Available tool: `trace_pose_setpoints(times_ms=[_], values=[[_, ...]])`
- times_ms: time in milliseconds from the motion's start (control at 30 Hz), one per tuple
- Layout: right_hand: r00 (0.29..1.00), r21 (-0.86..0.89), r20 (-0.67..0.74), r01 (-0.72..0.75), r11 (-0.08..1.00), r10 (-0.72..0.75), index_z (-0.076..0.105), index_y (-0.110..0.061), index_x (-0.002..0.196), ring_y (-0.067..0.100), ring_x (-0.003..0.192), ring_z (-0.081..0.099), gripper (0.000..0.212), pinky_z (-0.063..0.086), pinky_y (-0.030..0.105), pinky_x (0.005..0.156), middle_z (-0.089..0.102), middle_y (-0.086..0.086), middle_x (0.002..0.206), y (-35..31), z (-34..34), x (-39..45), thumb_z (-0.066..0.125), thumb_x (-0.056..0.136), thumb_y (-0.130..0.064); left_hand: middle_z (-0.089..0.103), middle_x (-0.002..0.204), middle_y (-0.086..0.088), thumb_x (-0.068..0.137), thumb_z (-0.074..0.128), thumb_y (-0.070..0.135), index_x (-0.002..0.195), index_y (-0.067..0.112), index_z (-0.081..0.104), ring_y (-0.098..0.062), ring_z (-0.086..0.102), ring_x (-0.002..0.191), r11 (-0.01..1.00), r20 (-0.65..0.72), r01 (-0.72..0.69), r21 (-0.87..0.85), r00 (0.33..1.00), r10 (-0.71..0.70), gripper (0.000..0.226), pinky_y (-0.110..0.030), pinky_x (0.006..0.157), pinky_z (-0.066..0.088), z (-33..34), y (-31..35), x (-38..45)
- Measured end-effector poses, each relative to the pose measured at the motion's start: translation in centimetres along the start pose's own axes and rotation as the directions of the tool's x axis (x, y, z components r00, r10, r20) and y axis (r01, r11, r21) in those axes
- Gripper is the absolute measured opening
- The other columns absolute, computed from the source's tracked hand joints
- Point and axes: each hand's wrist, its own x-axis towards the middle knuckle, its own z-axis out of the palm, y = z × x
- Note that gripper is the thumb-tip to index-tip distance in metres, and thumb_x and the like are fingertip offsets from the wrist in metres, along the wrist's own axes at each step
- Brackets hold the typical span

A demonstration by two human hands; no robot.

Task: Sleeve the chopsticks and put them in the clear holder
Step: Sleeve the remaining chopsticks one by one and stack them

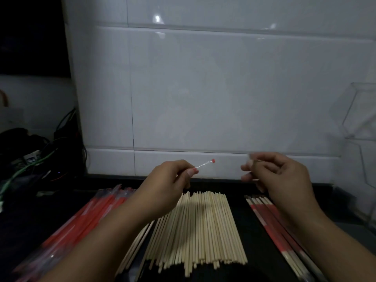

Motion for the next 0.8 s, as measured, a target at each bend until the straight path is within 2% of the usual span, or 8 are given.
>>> trace_pose_setpoints(times_ms=[33, 133, 267, 400, 533, 633, 800], values=[[0.999, 0.027, -0.049, 0.020, 0.999, -0.019, 0.067, -0.010, 0.094, 0.019, 0.063, 0.070, 0.004, 0.043, 0.022, 0.046, 0.074, 0.007, 0.078, -0.17, -0.05, 0.06, 0.063, 0.092, -0.010, 0.064, 0.076, 0.008, 0.103, 0.046, 0.031, 0.113, 0.028, 0.068, 0.001, 0.053, 0.061, 0.999, 0.021, -0.003, -0.036, 1.000, 0.004, 0.024, -0.023, 0.061, 0.045, -0.01, -0.05, 0.00], [0.987, 0.178, -0.158, 0.011, 0.984, 0.017, 0.065, -0.006, 0.090, 0.016, 0.054, 0.061, 0.019, 0.040, 0.021, 0.042, 0.068, 0.008, 0.067, -0.33, -0.46, 0.51, 0.053, 0.100, -0.018, 0.066, 0.073, 0.007, 0.104, 0.045, 0.030, 0.113, 0.029, 0.067, -0.003, 0.055, 0.059, 0.994, 0.097, -0.002, -0.111, 0.995, 0.013, 0.024, -0.022, 0.060, 0.047, 0.00, -0.08, -0.08], [0.982, 0.322, -0.164, -0.040, 0.946, 0.098, 0.063, -0.011, 0.086, 0.013, 0.051, 0.057, 0.027, 0.041, 0.021, 0.045, 0.064, 0.004, 0.061, -0.35, -0.72, 0.75, 0.046, 0.103, -0.023, 0.065, 0.072, 0.009, 0.105, 0.043, 0.029, 0.113, 0.030, 0.067, -0.001, 0.055, 0.058, 0.989, 0.168, 0.013, -0.146, 0.986, 0.012, 0.025, -0.014, 0.057, 0.043, 0.10, 0.09, -0.23], [0.978, 0.344, -0.191, -0.019, 0.939, 0.089, 0.062, -0.012, 0.084, 0.012, 0.050, 0.056, 0.029, 0.041, 0.022, 0.047, 0.064, 0.002, 0.059, -0.52, -0.62, 0.58, 0.044, 0.104, -0.023, 0.065, 0.071, 0.010, 0.105, 0.043, 0.030, 0.113, 0.030, 0.067, -0.002, 0.054, 0.058, 0.990, 0.189, 0.024, -0.141, 0.982, 0.003, 0.026, -0.014, 0.056, 0.042, 0.09, 0.03, -0.17], [0.966, 0.373, -0.248, 0.023, 0.928, 0.076, 0.059, -0.011, 0.082, 0.010, 0.045, 0.053, 0.029, 0.036, 0.019, 0.042, 0.061, 0.001, 0.053, -0.88, -0.69, 0.66, 0.044, 0.104, -0.022, 0.063, 0.070, 0.012, 0.105, 0.042, 0.029, 0.113, 0.029, 0.067, 0.007, 0.054, 0.058, 0.992, 0.196, 0.040, -0.124, 0.981, -0.015, 0.026, -0.008, 0.057, 0.038, 0.07, 0.24, -0.30], [0.968, 0.372, -0.236, 0.008, 0.928, 0.087, 0.060, -0.011, 0.082, 0.011, 0.045, 0.053, 0.028, 0.037, 0.019, 0.042, 0.061, 0.000, 0.053, -0.71, -0.64, 0.76, 0.044, 0.104, -0.021, 0.062, 0.070, 0.012, 0.105, 0.042, 0.030, 0.111, 0.032, 0.067, 0.007, 0.054, 0.058, 0.993, 0.203, 0.040, -0.112, 0.979, -0.017, 0.025, -0.010, 0.058, 0.038, 0.09, 0.36, -0.36], [0.981, 0.321, -0.175, -0.022, 0.947, 0.082, 0.061, -0.011, 0.085, 0.013, 0.049, 0.055, 0.028, 0.038, 0.023, 0.045, 0.063, 0.004, 0.058, -0.51, -0.38, 0.46, 0.044, 0.104, -0.021, 0.061, 0.072, 0.009, 0.105, 0.042, 0.027, 0.111, 0.028, 0.066, 0.013, 0.055, 0.060, 0.993, 0.214, 0.042, -0.112, 0.977, -0.017, 0.025, -0.005, 0.055, 0.037, -0.02, 0.87, -0.54]])
